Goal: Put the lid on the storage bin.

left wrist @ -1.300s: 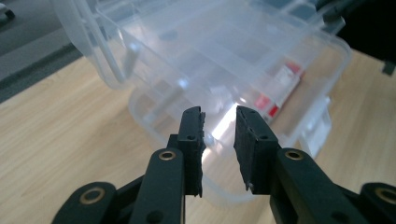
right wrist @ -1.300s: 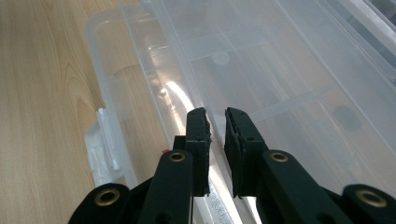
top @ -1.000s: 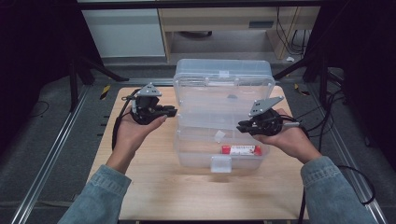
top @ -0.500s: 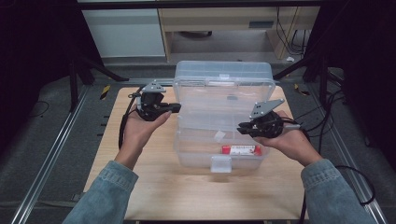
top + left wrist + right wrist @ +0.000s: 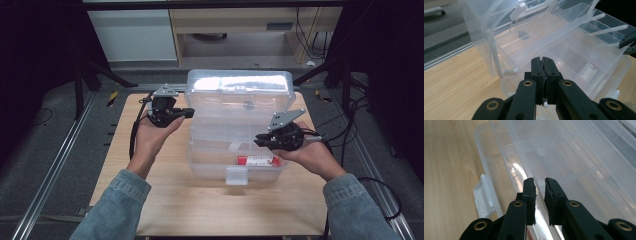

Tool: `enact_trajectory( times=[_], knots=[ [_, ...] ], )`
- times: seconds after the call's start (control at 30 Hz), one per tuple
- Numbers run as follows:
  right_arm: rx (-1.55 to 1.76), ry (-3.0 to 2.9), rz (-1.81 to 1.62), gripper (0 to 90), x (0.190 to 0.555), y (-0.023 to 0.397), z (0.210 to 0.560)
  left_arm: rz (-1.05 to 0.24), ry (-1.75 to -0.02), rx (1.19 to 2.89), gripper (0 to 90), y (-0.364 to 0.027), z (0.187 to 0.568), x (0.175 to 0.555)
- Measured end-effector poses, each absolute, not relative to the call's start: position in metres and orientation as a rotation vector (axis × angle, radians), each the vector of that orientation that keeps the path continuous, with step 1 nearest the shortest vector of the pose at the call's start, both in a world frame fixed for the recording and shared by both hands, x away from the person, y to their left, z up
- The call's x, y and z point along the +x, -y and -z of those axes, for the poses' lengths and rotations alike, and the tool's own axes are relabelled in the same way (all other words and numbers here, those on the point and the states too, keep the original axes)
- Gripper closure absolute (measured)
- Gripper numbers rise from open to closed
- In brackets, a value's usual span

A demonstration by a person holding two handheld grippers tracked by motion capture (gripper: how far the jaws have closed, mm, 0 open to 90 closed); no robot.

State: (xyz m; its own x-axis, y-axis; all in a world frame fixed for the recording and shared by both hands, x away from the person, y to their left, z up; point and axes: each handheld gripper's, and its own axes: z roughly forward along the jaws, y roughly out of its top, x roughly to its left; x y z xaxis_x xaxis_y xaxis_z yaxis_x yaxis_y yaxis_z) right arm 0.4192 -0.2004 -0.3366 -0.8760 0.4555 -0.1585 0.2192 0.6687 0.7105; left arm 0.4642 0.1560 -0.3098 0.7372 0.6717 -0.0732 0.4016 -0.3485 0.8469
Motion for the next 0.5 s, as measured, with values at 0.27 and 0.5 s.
enact_trajectory(
  times=[0.27, 0.5],
  knots=[
    [0.535, -2.564, -1.039, 78.4, 0.415, 0.2014, 0.3411, -0.361, -0.823, 1.962, 87.3, -0.1524, 0.3113, 0.4637],
    [0.531, -2.571, -1.035, 78.0, 0.4094, 0.2012, 0.347, -0.357, -0.819, 1.96, 87.4, -0.1546, 0.3162, 0.4576]
  ],
)
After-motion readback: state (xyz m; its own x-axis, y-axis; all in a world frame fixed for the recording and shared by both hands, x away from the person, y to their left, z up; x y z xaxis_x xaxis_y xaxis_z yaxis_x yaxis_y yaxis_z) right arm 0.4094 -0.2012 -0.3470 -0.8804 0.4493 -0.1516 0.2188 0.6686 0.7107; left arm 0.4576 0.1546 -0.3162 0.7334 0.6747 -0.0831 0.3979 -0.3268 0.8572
